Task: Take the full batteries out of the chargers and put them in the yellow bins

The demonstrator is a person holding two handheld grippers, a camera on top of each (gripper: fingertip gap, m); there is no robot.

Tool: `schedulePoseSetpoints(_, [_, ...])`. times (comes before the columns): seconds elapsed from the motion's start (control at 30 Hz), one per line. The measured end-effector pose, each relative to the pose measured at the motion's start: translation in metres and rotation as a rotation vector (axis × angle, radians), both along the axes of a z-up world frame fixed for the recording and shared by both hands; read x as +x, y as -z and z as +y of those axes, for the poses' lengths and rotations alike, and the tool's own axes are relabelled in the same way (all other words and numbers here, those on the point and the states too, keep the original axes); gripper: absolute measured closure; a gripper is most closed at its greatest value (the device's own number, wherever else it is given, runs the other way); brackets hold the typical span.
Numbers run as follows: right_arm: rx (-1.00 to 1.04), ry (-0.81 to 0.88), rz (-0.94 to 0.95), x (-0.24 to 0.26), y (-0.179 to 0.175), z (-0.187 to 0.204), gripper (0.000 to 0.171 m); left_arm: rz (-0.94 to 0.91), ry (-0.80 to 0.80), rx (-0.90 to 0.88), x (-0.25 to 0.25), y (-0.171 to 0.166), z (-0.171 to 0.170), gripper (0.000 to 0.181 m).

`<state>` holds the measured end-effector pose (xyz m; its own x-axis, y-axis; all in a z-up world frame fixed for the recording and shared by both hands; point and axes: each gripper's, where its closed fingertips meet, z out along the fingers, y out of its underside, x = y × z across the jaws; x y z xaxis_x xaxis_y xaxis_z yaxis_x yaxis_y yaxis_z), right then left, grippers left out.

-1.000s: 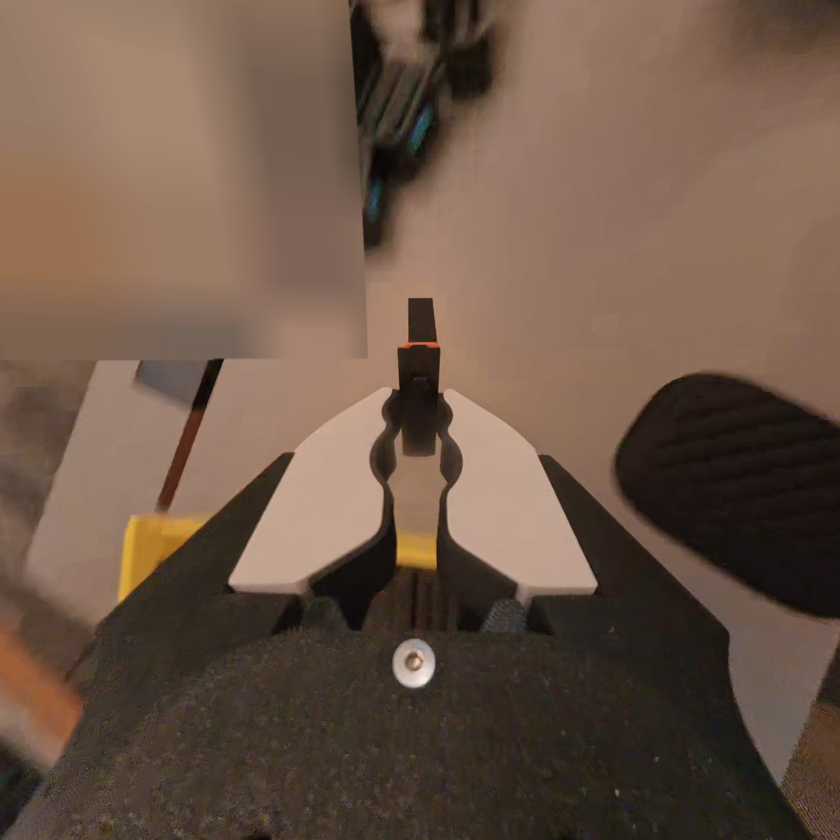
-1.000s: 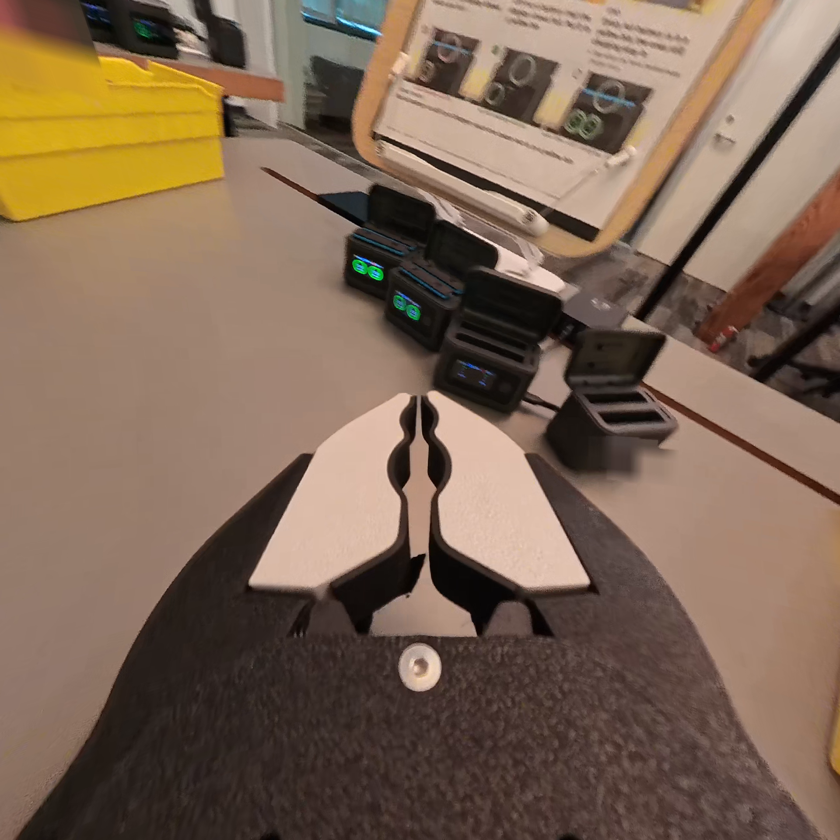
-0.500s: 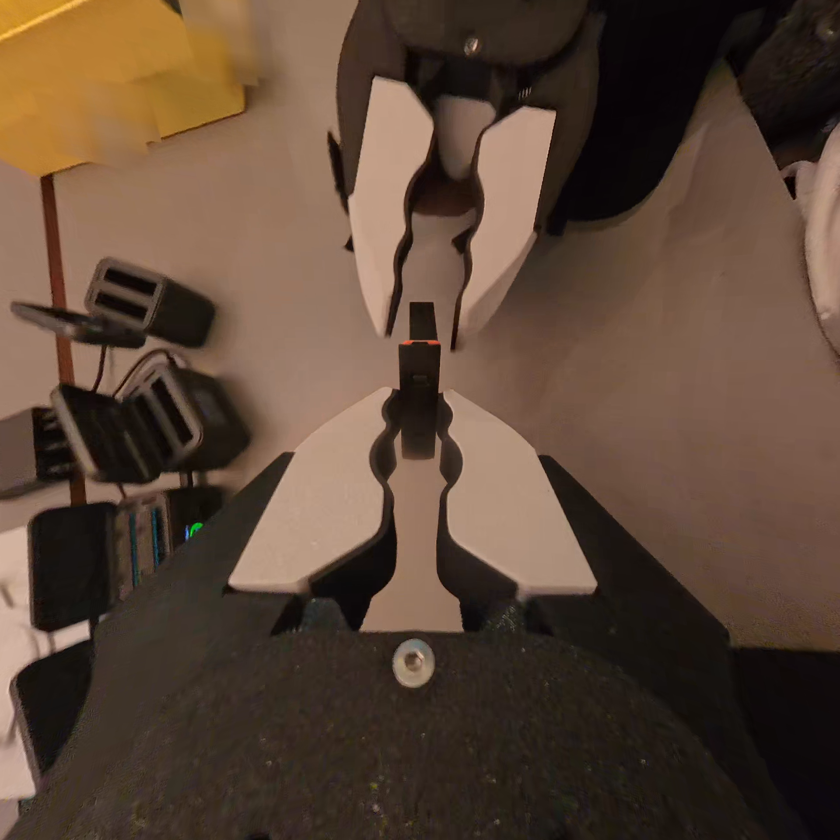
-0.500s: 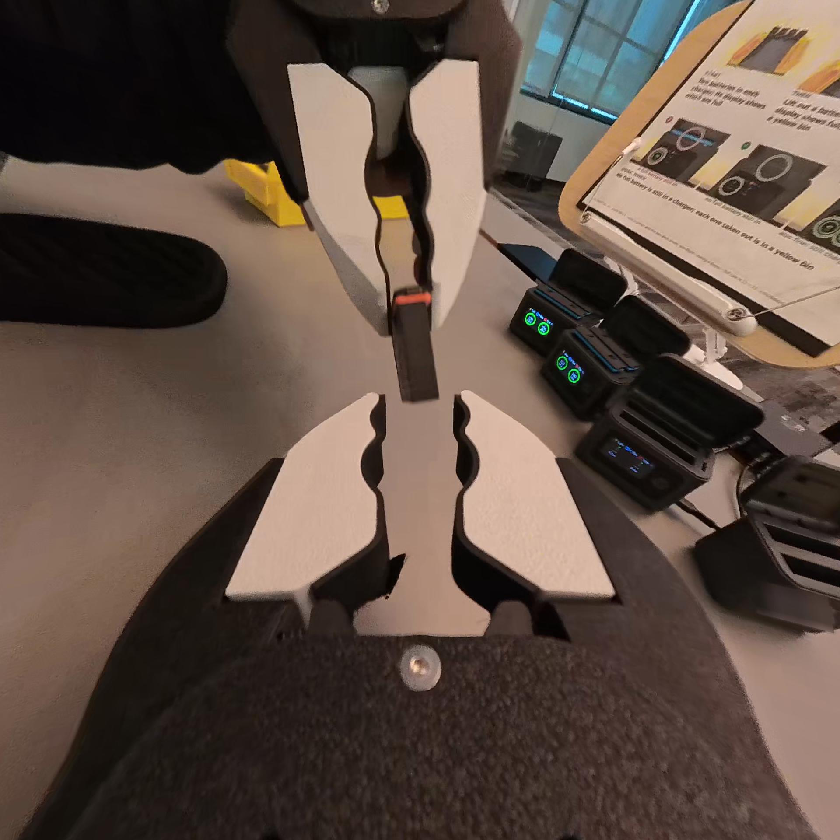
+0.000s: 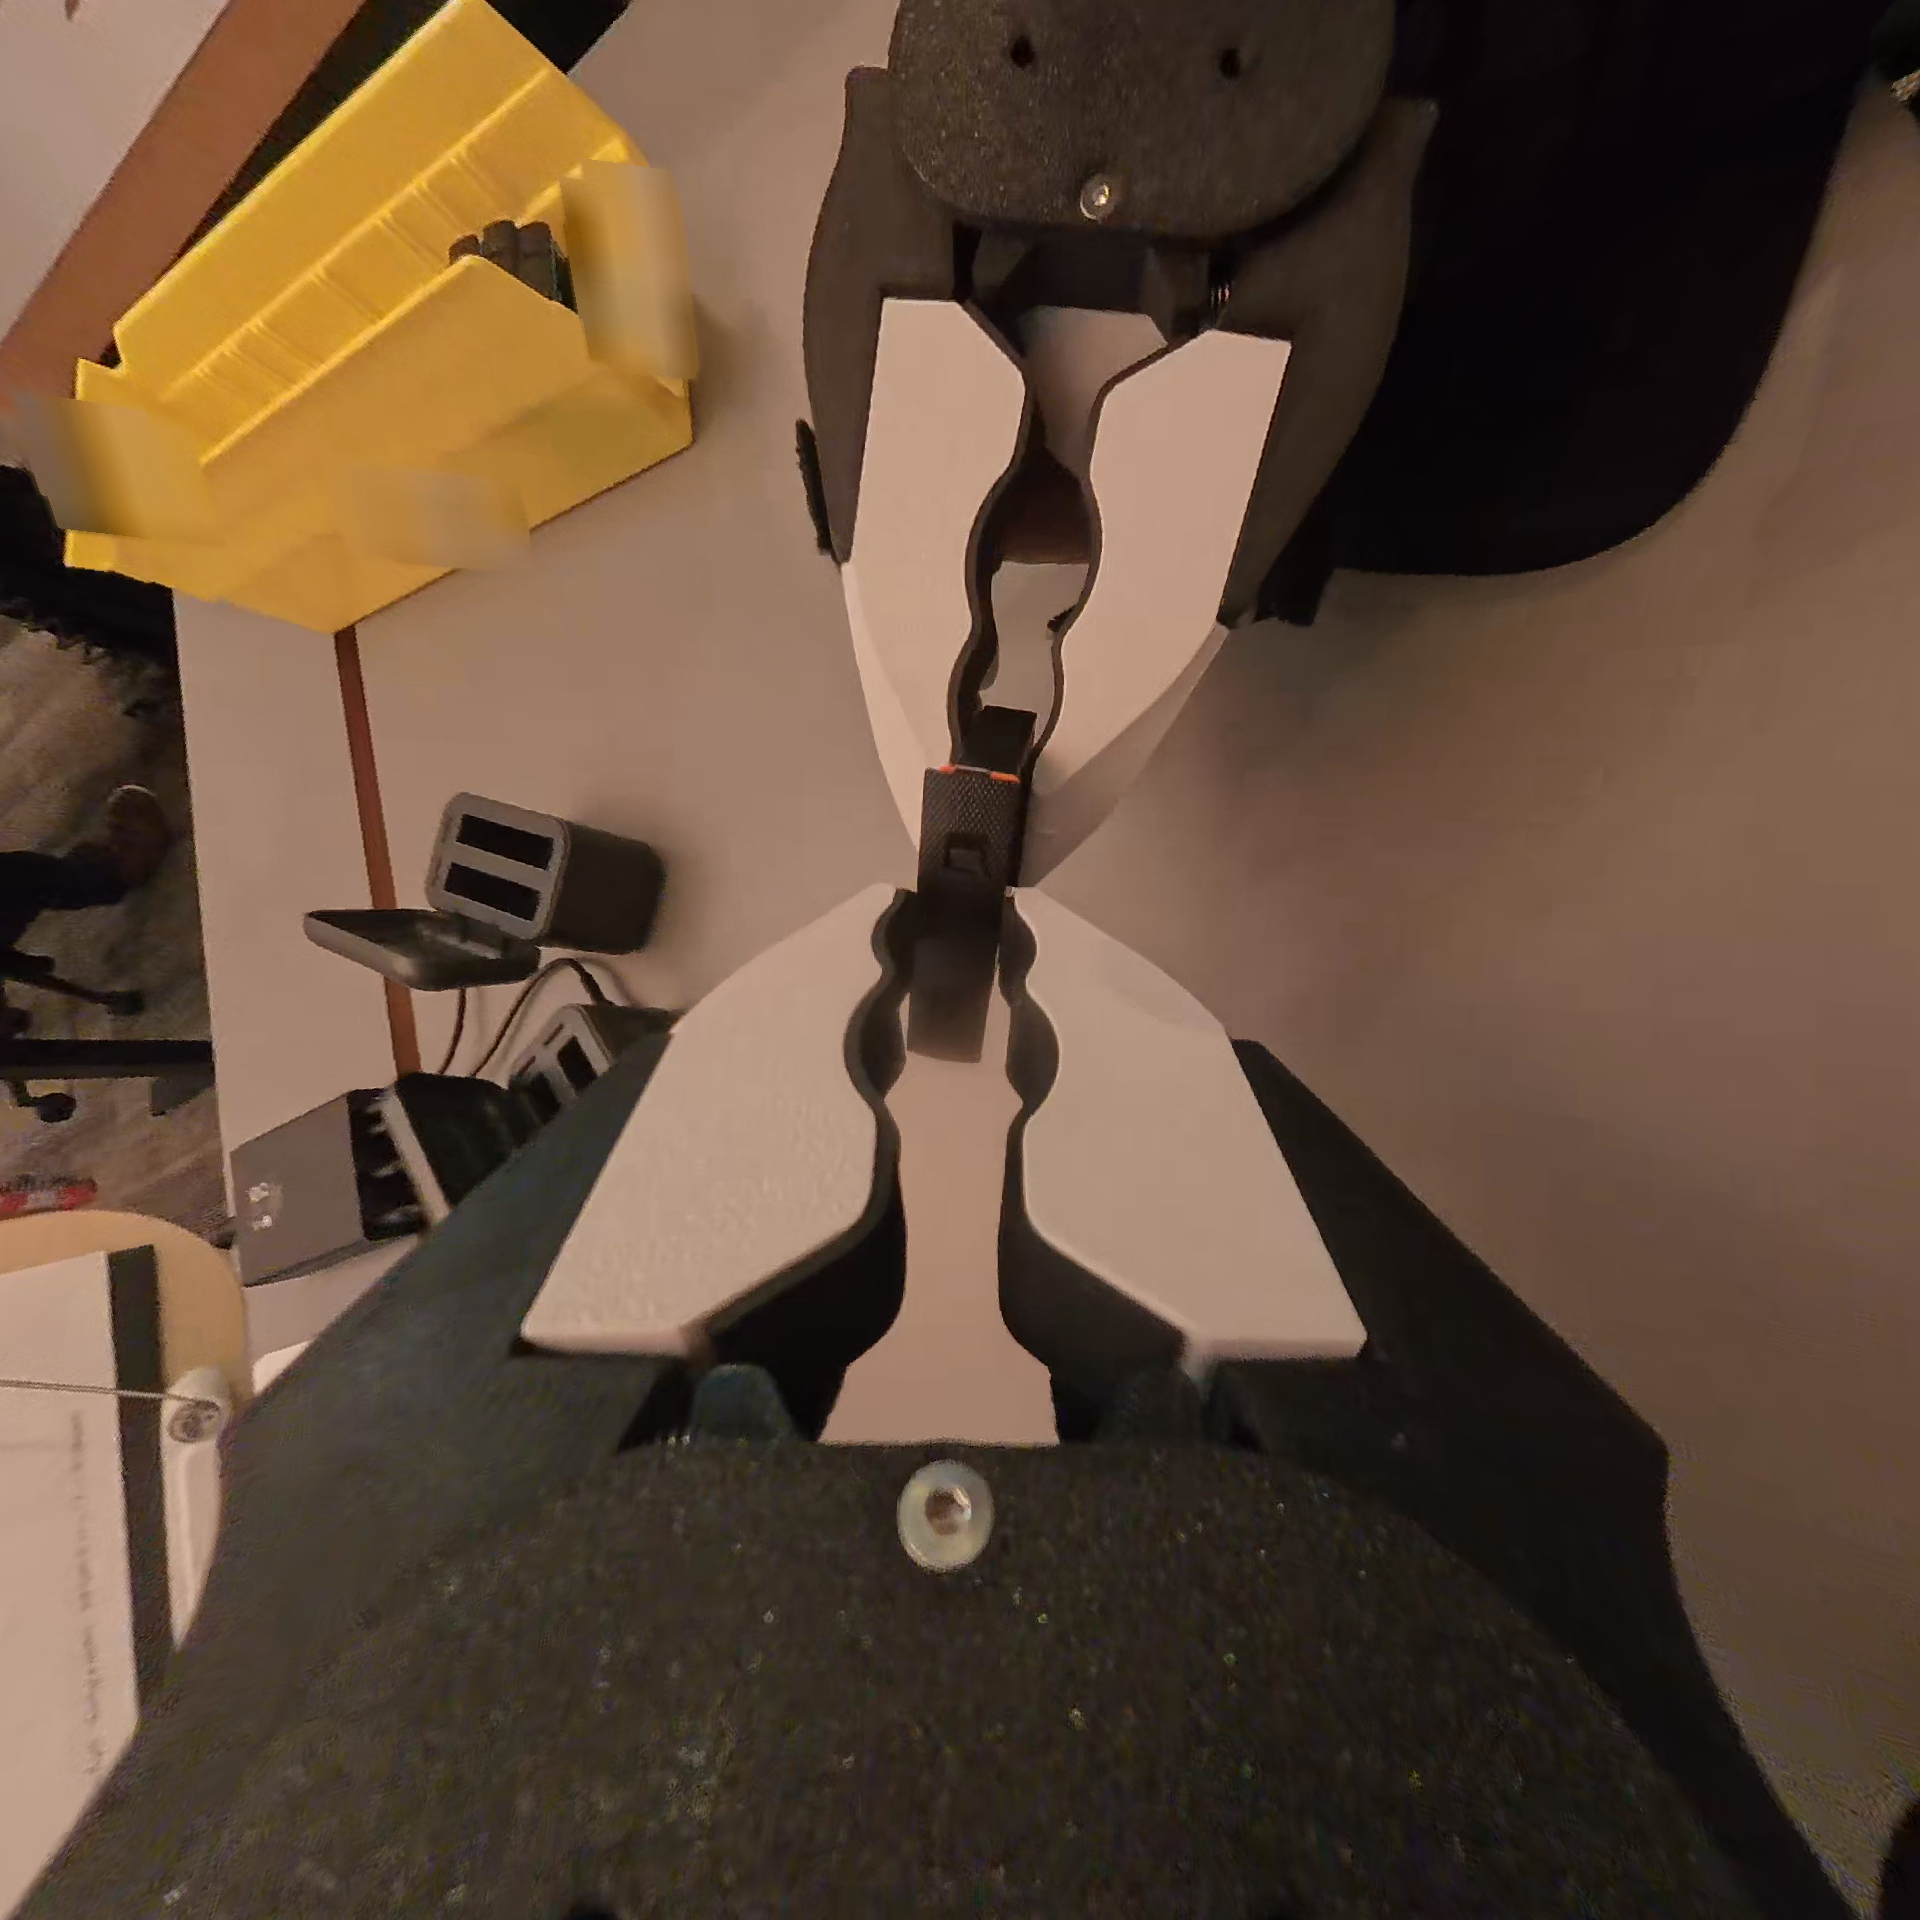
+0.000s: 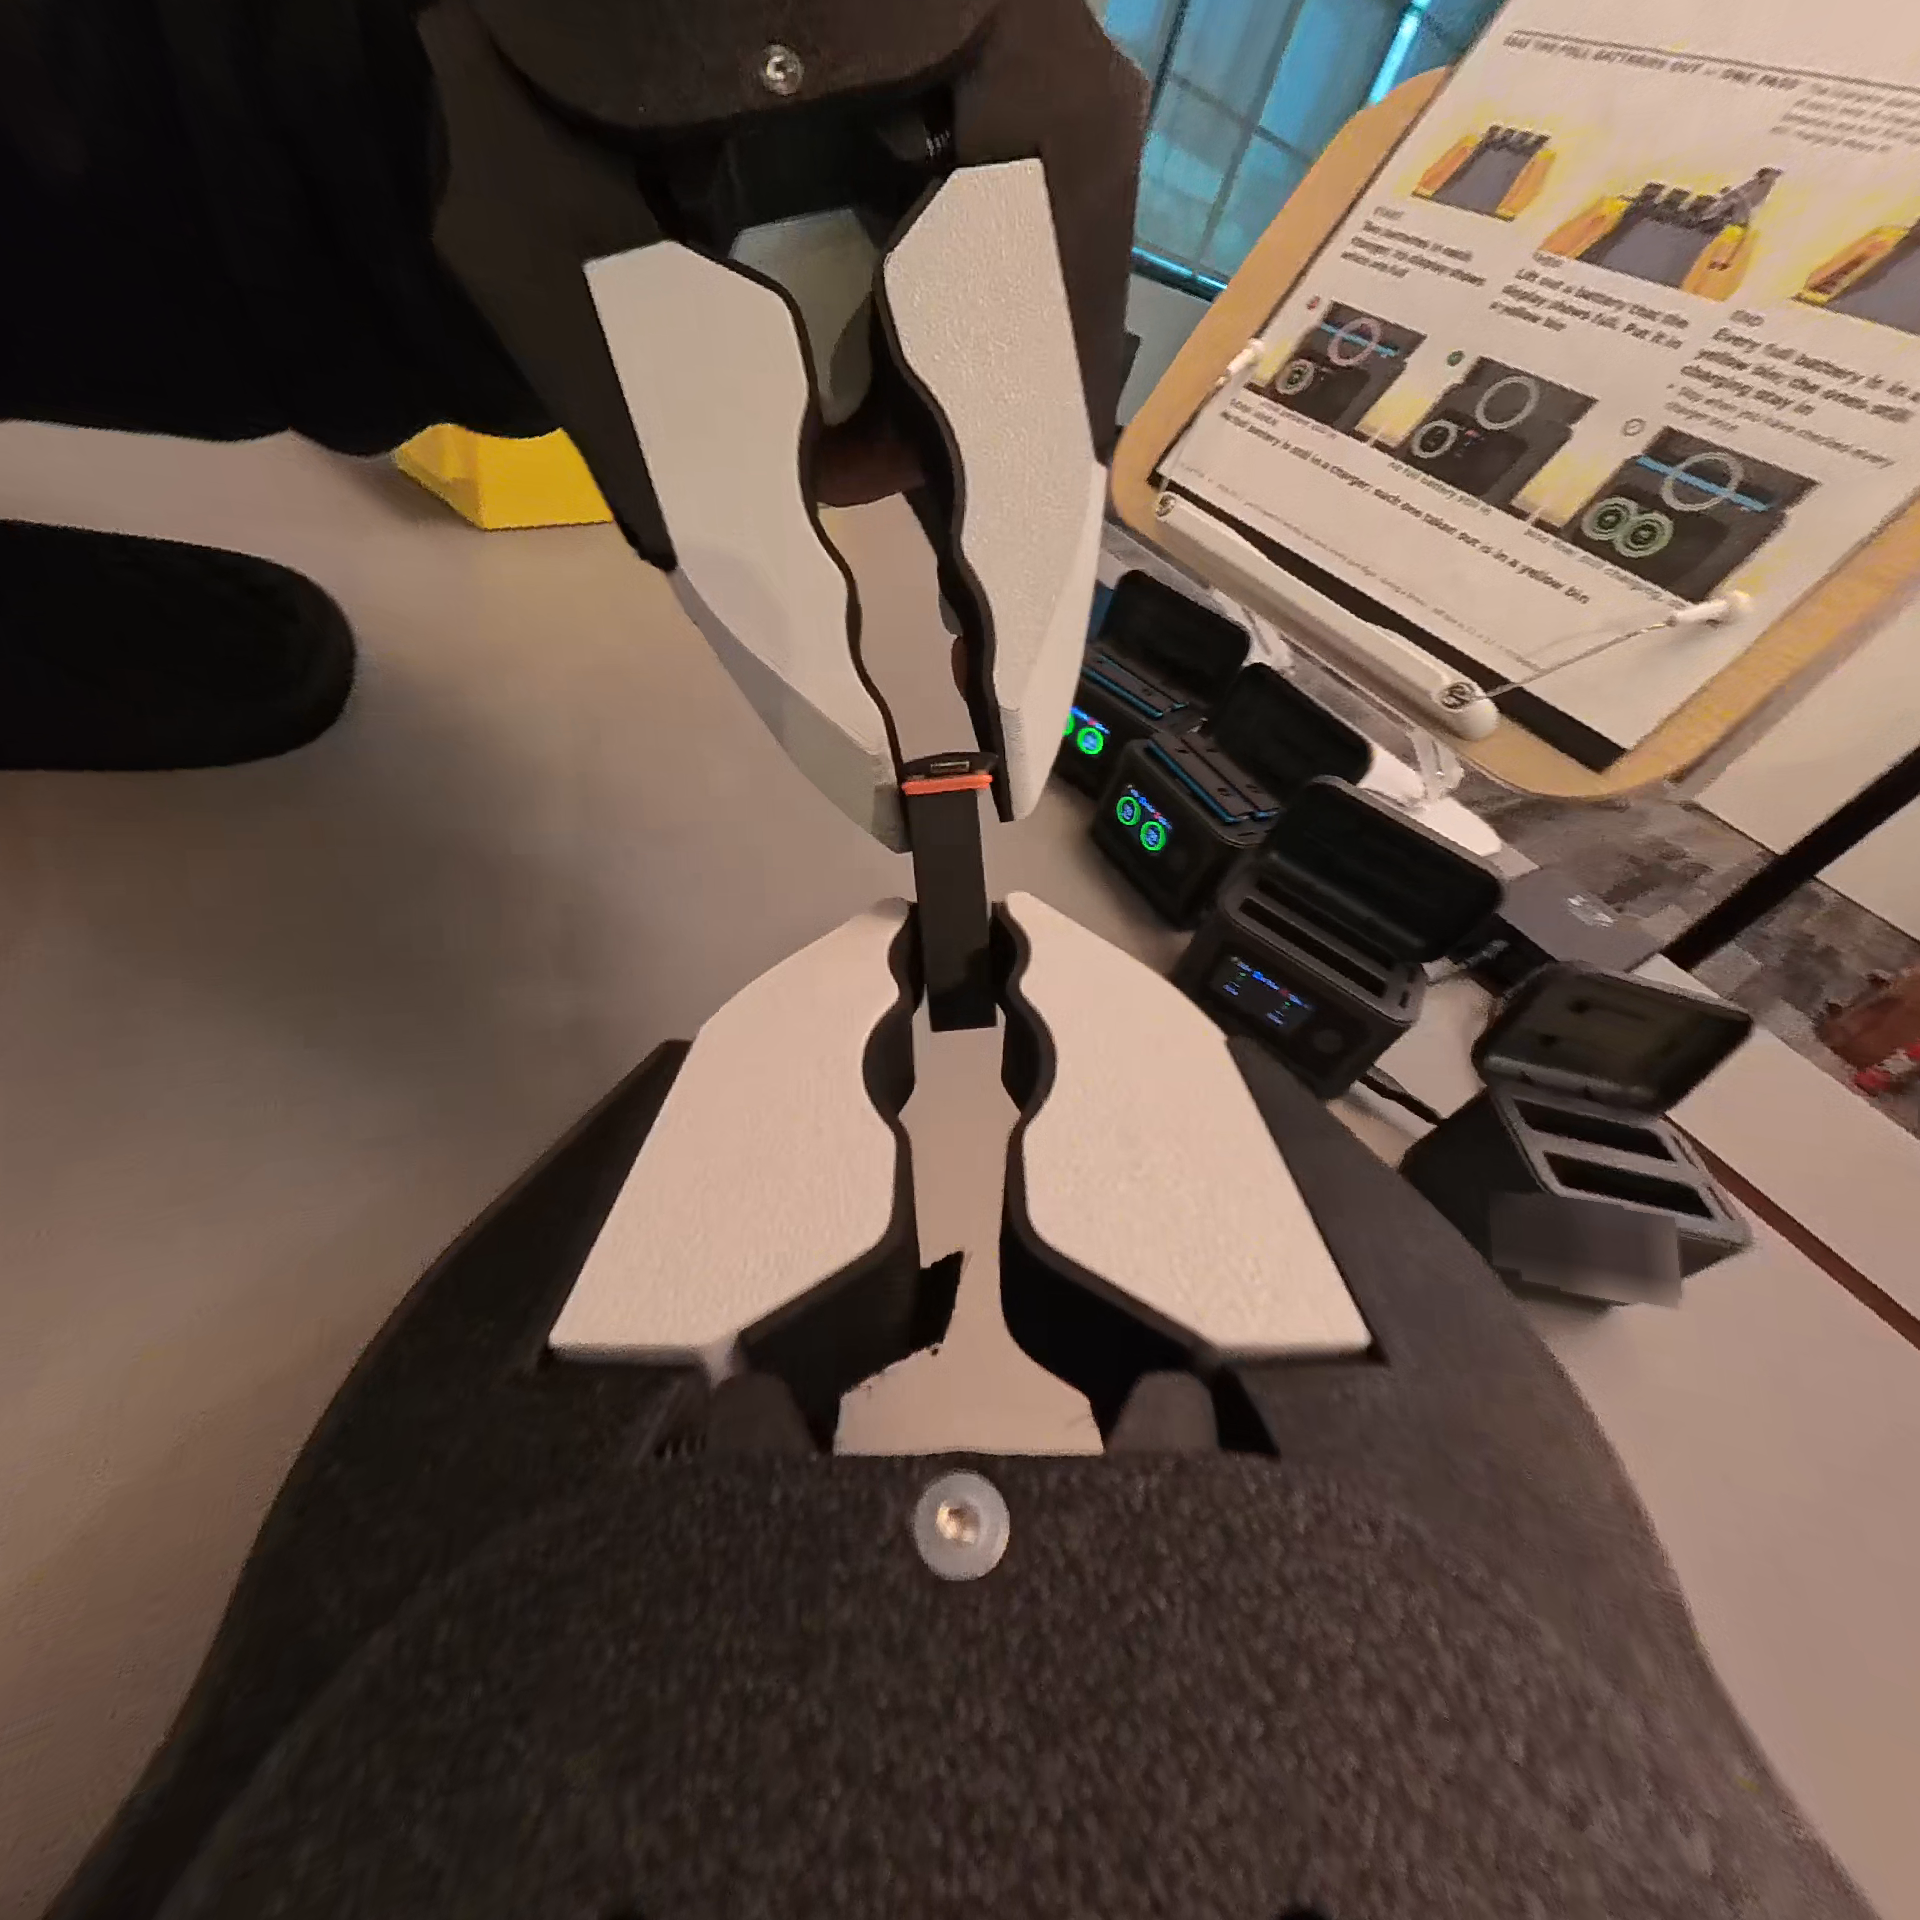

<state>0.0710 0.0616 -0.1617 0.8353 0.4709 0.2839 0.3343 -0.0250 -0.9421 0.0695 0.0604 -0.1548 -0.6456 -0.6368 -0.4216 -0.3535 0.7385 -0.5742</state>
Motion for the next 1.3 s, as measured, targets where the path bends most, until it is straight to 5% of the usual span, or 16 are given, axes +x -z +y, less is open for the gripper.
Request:
schedulePoseSetpoints(0.23, [-0.069, 0.287, 0.04, 0.054, 0.008, 0.016, 0.147, 0.064, -0.173, 0.094, 0.039, -0.01, 0.056, 0.166])
schedulePoseSetpoints(0.5, [-0.094, 0.312, 0.053, 0.058, 0.01, 0.017, 0.144, 0.21, -0.474, 0.075, 0.075, 0.011, 0.133, 0.166])
schedulePoseSetpoints(0.7, [-0.101, 0.356, -0.058, 0.074, 0.012, 0.03, 0.138, 0.254, -0.398, 0.061, 0.066, 0.026, 0.12, 0.166])
schedulePoseSetpoints(0.87, [-0.164, 0.162, -0.28, 0.059, 0.026, 0.054, 0.124, 0.322, -0.231, 0.113, 0.043, 0.041, 0.076, 0.166])
schedulePoseSetpoints(1.0, [-0.183, -0.011, -0.292, 0.037, 0.036, 0.052, 0.159, 0.257, -0.195, 0.084, 0.032, 0.042, 0.058, 0.165])
schedulePoseSetpoints(1.17, [-0.099, -0.104, 0.032, 0.035, 0.003, 0.045, 0.161, -0.064, -0.242, -0.265, 0.026, 0.013, 0.064, 0.141])
schedulePoseSetpoints(1.3, [-0.014, -0.243, 0.413, 0.029, -0.041, 0.038, 0.161, -0.311, -0.224, -0.746, 0.016, -0.022, 0.058, 0.147])
